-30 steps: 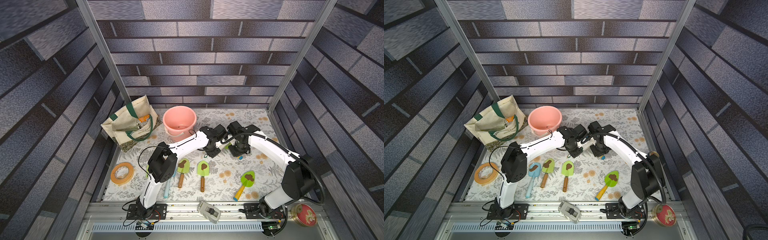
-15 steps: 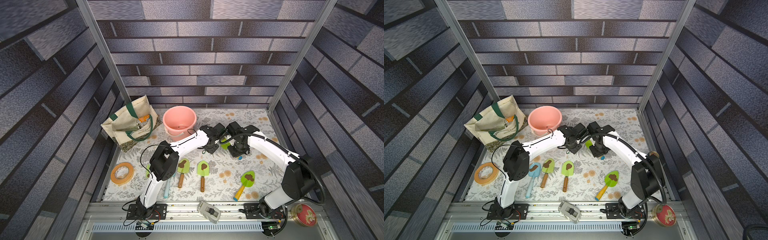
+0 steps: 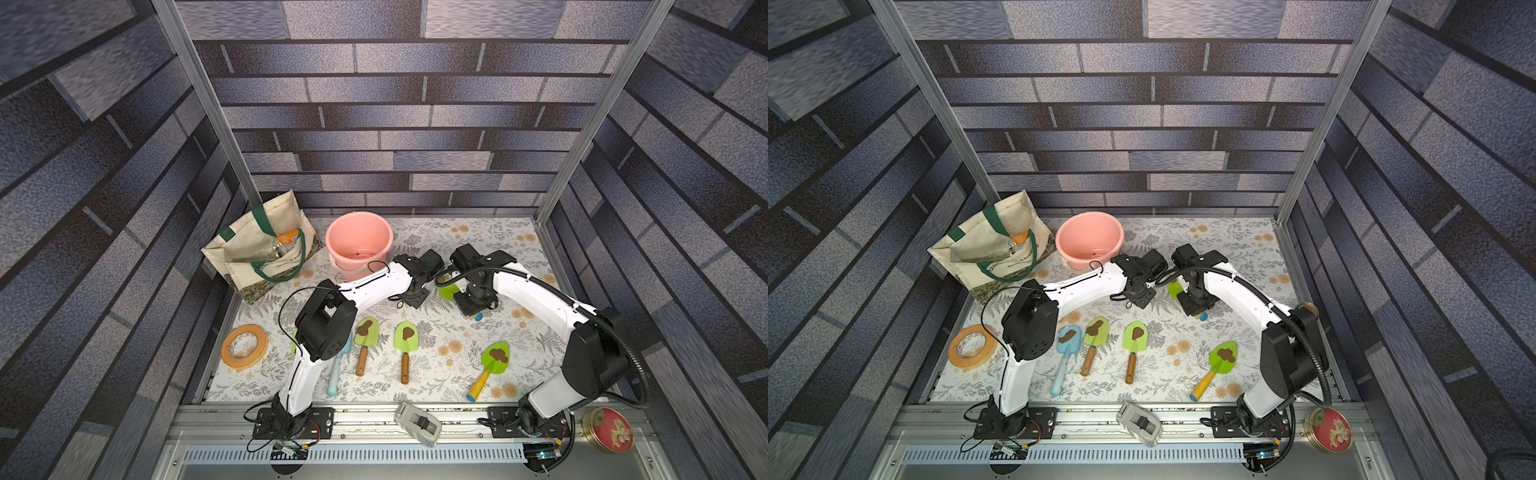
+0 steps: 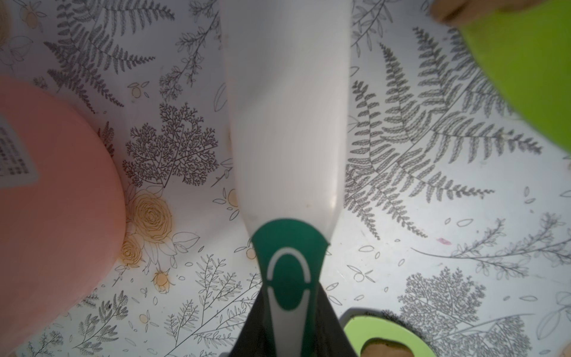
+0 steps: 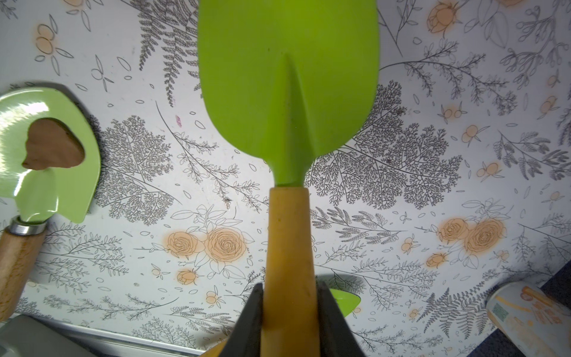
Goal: Brush the soil off the hand trowel and place it into the bucket
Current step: Brush off the soil from the hand trowel.
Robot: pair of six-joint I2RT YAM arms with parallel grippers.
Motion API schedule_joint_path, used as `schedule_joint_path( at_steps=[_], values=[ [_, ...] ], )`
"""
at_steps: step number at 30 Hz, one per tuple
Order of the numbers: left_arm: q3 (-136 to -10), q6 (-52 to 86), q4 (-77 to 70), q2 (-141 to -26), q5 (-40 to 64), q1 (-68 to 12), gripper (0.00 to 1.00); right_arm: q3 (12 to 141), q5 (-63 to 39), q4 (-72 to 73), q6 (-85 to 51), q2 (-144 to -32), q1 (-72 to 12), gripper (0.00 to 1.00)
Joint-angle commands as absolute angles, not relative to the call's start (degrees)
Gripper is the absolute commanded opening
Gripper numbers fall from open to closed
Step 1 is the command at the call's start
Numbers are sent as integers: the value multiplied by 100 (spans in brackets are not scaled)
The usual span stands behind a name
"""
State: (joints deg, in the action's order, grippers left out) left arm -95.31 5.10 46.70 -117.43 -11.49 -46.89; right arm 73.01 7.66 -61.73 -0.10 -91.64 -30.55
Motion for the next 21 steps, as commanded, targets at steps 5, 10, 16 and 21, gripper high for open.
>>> schedule_joint_path(
  at_steps=[5,10,16,21],
  values=[
    [-8839,553,4007,-10515,-773,-4930,0,7433,694,-6250,-10,-9380,-3098,0],
    [-8804,489,4089,-10656,-179,-4940,0,7522,621,-6231,8,-9310,-3094,0],
    [-8883,370,4187,-10854,550,-4851,0,7457,671,-6156,61,-9027,-3094,0],
    [-9075,134,4276,-10928,831,-4881,0,7409,713,-6134,180,-8805,-3096,0]
  ],
)
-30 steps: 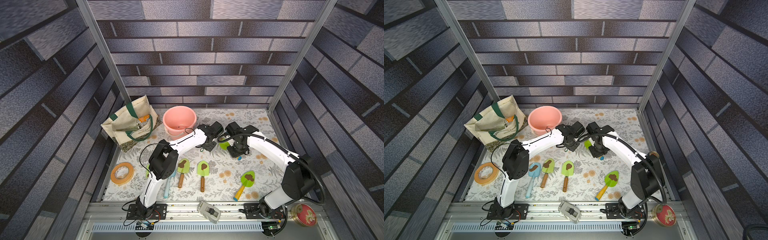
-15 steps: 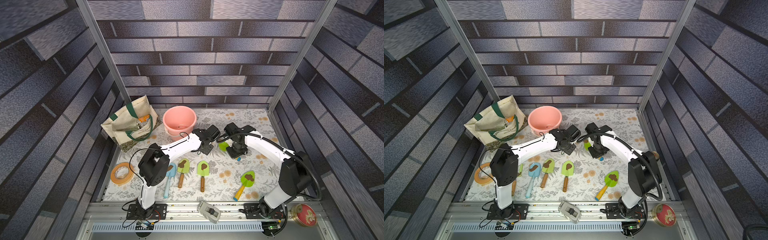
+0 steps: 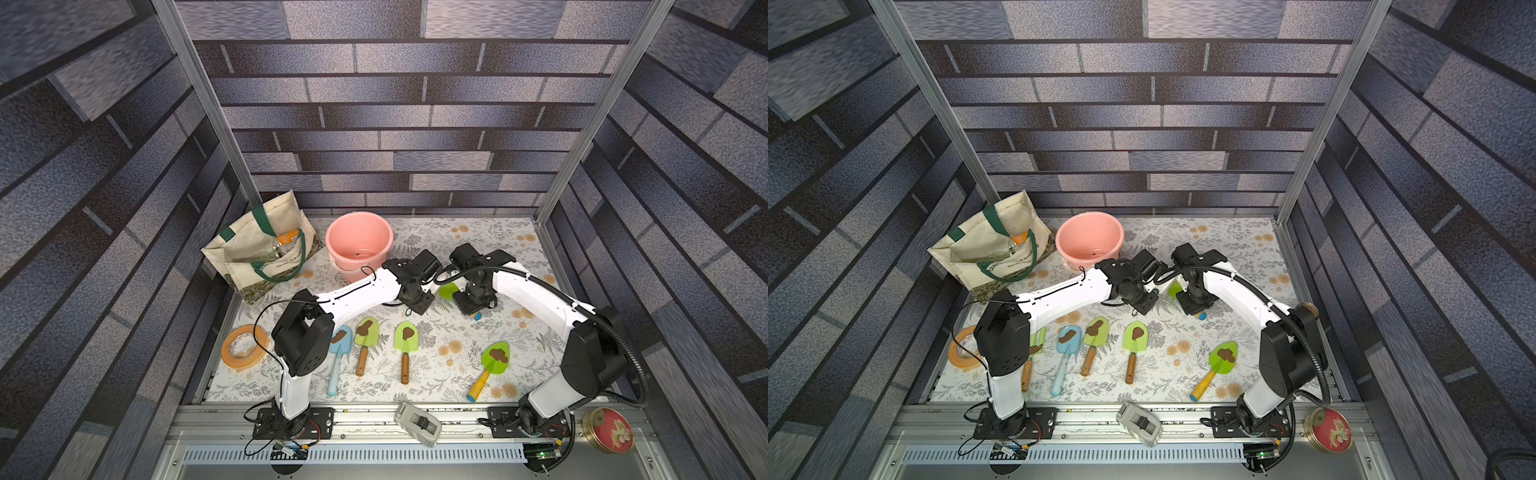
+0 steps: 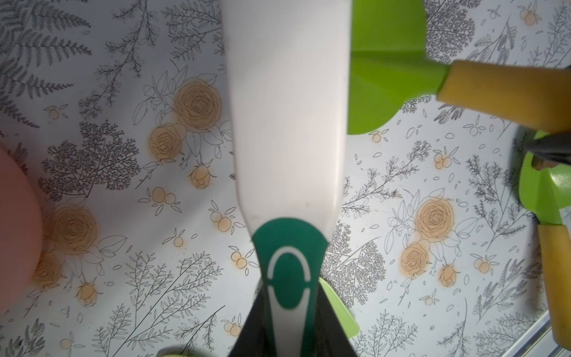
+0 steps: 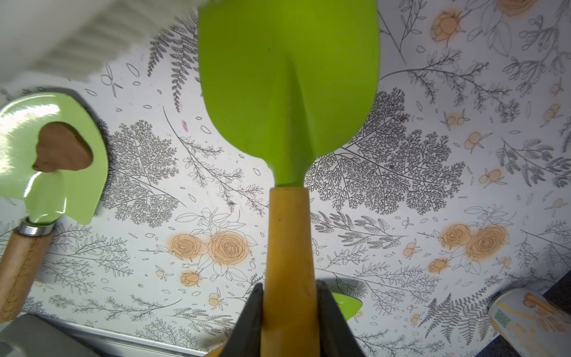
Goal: Brush the soil off the hand trowel and place it into the bucket
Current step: Brush off the soil from the hand trowel.
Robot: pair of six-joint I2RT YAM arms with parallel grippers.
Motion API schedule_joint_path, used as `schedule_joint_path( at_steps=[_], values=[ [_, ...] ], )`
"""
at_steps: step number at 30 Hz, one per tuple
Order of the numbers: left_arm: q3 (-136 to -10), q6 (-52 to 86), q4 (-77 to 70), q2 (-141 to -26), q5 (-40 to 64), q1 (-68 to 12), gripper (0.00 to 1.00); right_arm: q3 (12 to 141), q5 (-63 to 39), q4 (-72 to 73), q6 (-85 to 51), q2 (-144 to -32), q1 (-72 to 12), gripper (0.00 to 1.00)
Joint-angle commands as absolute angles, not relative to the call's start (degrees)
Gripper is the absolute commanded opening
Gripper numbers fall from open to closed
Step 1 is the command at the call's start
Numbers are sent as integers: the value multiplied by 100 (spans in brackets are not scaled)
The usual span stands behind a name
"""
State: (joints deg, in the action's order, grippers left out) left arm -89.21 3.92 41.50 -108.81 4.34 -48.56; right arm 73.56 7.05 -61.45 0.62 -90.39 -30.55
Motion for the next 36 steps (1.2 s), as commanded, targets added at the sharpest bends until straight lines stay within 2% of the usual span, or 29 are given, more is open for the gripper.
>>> schedule_joint_path(
  at_steps=[1,10,19,36],
  values=[
    [-9123,98,4324,-10969,831,-4903,0,7416,710,-6135,193,-8798,-3089,0],
    [-9486,-44,4558,-11478,507,-5093,0,7427,782,-6141,268,-8798,-3184,0],
    [-9867,-160,4814,-11944,-608,-4963,0,7431,929,-6218,282,-8816,-3261,0],
    [-9759,400,4728,-12020,-725,-4658,0,7302,996,-6436,36,-9018,-3311,0]
  ],
)
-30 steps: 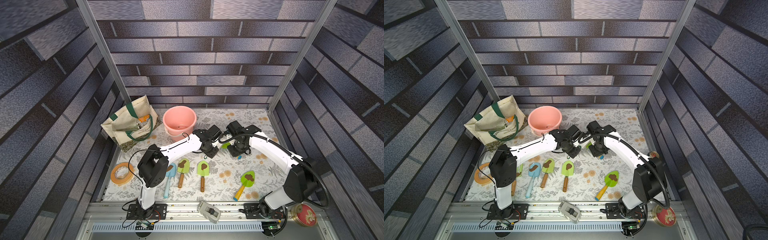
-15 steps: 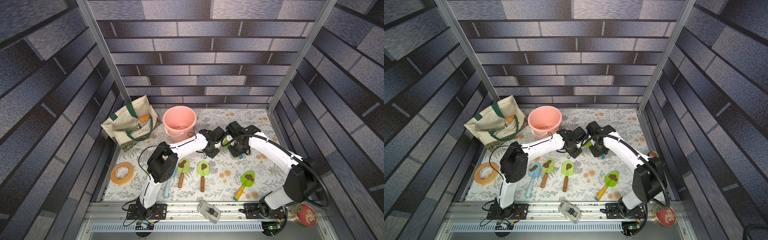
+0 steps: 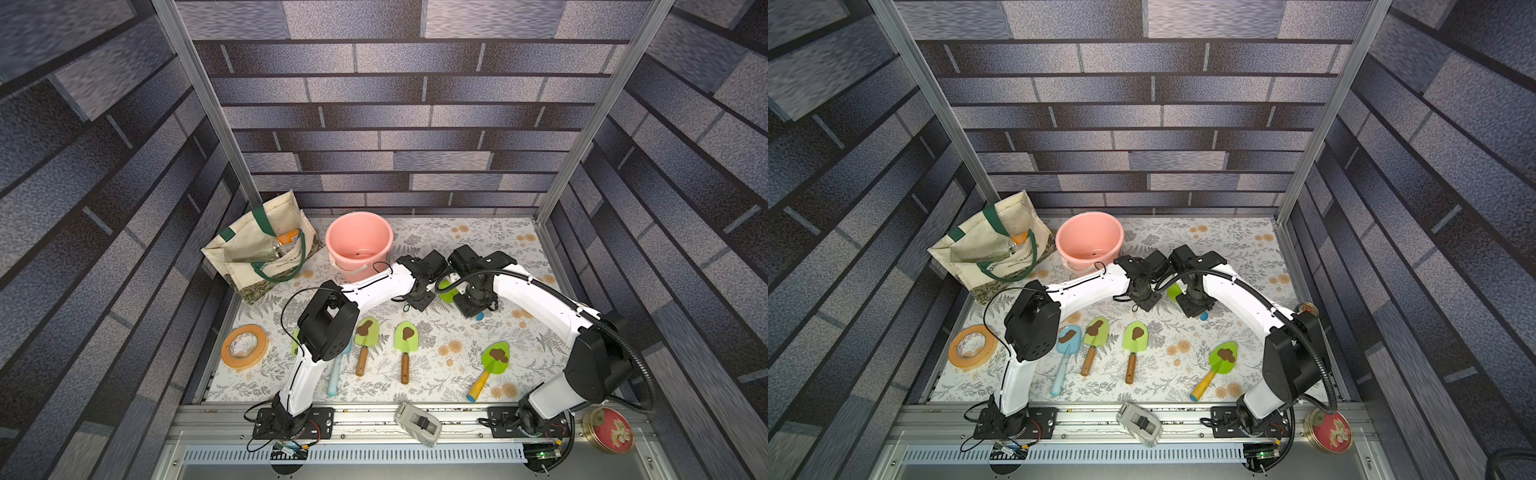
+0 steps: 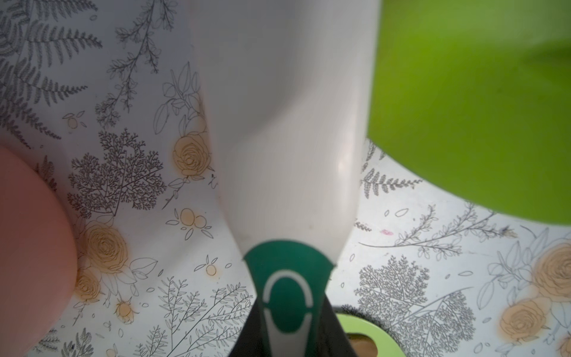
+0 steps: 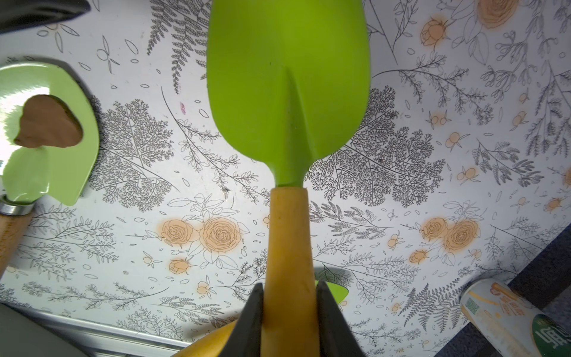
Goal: Brush the soil off the hand trowel and place it into the bucket
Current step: Brush off the soil from the hand trowel.
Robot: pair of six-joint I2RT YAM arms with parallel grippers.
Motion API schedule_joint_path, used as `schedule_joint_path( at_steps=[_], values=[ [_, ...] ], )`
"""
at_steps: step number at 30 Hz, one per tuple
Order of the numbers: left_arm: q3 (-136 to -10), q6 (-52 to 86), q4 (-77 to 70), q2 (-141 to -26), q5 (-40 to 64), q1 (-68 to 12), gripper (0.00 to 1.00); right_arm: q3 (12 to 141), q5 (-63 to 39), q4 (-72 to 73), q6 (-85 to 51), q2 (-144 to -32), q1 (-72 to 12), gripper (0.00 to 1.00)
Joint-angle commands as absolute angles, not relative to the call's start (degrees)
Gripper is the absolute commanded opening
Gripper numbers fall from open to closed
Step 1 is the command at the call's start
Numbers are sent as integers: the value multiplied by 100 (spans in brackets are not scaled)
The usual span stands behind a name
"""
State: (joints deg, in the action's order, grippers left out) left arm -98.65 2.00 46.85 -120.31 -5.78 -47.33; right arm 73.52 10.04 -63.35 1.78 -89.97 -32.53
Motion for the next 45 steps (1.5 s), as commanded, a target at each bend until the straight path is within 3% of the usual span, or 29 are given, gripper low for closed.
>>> schedule_joint_path(
  at_steps=[1,8,17,20,25,31,37,45],
  values=[
    [-9730,439,4703,-11998,-731,-4619,0,7281,994,-6442,5,-9015,-3313,0],
    [-9527,536,4527,-11741,-634,-4407,0,7198,758,-6317,-190,-8979,-3322,0],
    [-8617,979,3743,-10625,69,-3988,0,7796,-700,-5884,-953,-9280,-3173,0],
    [-8288,1086,3380,-10196,157,-3930,0,7851,-1552,-5460,-1461,-9240,-2859,0],
    [-7728,1345,2622,-9628,130,-3905,0,7378,-4132,-3723,-2845,-8897,-2073,0],
    [-7198,1544,1763,-9134,275,-3863,0,7199,-5281,-2531,-4056,-8735,-1839,0],
    [-6480,1824,174,-8620,646,-3850,0,7118,-5994,-1282,-5258,-8686,-1757,0],
    [-6166,2186,-834,-7998,874,-3713,0,7495,-6348,-986,-5819,-8536,-1644,0]
  ],
)
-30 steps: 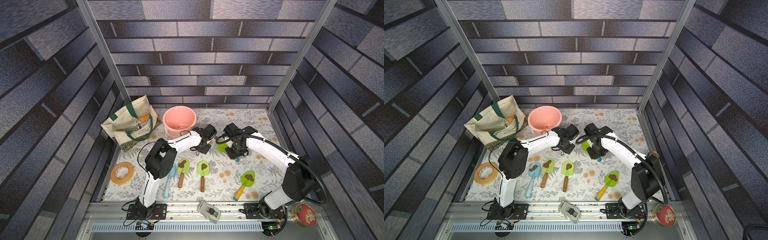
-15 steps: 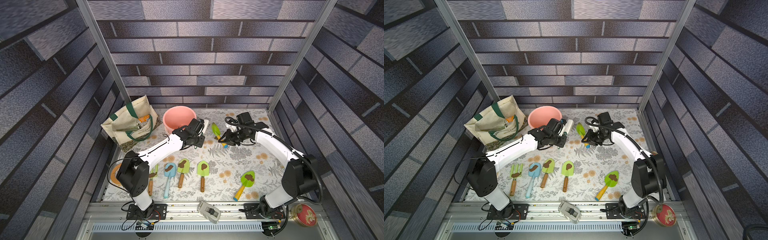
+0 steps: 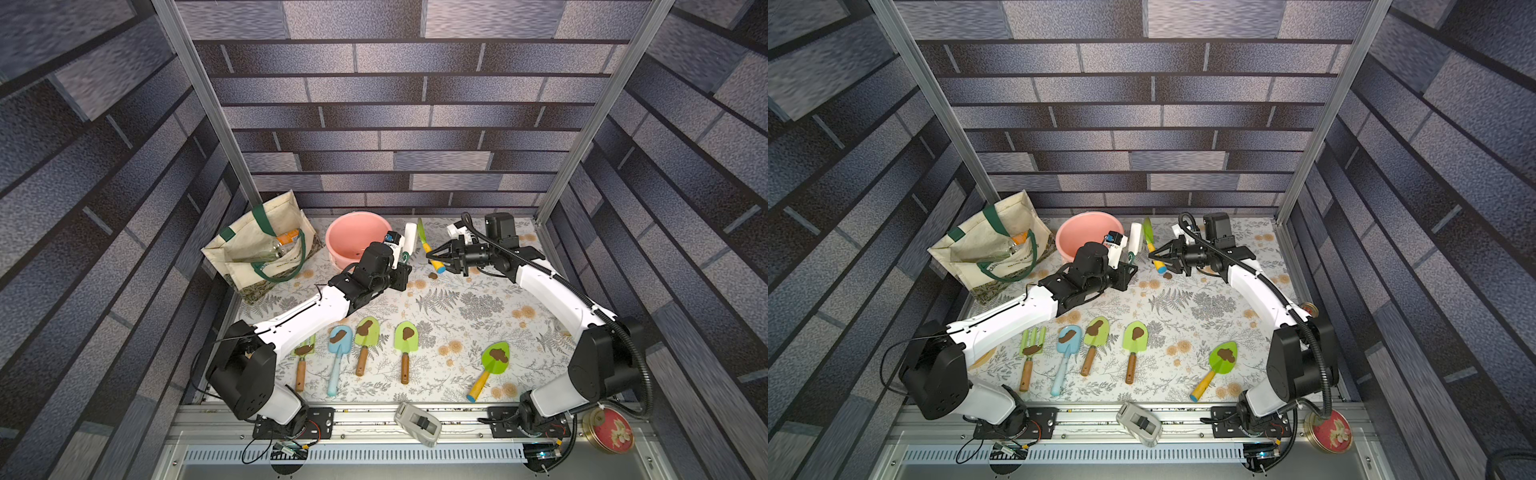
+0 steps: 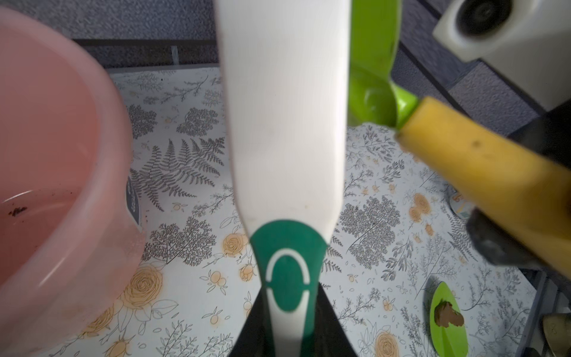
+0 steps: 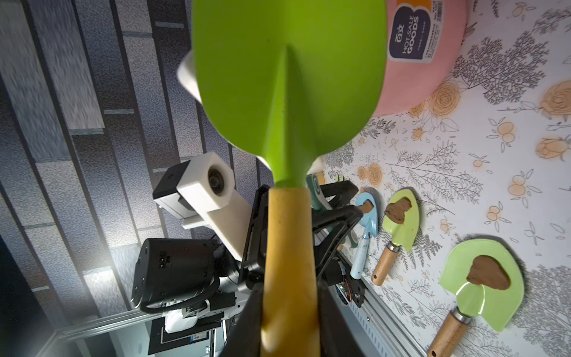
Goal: Brush the soil off the hand trowel and place it into the bucket
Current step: Brush off the soil from the hand trowel.
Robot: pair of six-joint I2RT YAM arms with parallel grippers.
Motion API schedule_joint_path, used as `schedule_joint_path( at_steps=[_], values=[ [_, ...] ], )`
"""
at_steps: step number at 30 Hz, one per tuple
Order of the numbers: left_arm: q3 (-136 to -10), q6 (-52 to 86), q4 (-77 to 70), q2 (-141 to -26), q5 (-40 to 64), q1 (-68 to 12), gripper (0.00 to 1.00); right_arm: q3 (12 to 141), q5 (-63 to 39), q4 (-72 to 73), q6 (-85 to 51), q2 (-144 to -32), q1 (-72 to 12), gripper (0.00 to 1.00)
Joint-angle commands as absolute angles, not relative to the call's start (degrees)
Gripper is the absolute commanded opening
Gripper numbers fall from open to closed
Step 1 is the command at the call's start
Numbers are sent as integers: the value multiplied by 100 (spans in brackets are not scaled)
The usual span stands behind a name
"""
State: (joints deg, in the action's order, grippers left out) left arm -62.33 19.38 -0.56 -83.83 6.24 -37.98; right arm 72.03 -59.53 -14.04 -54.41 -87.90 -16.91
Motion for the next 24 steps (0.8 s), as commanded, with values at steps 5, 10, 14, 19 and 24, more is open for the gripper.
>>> schedule_joint_path(
  at_steps=[5,10,14,19,24],
  values=[
    [-5973,2459,-1534,-7836,1354,-3508,0,7836,-6549,-672,-6390,-8516,-1578,0],
    [-5950,2202,-2112,-7970,1537,-3524,0,8100,-6767,362,-7756,-8564,-1573,0],
    [-6096,1743,-2358,-8009,1604,-3649,0,8579,-6857,-61,-7894,-8591,-1571,0],
    [-6245,1359,-2564,-8050,1713,-3744,0,8928,-6912,-345,-8082,-8573,-1573,0],
    [-6386,1177,-2727,-8090,1878,-3744,0,9213,-6961,-967,-7820,-8522,-1573,1]
  ],
)
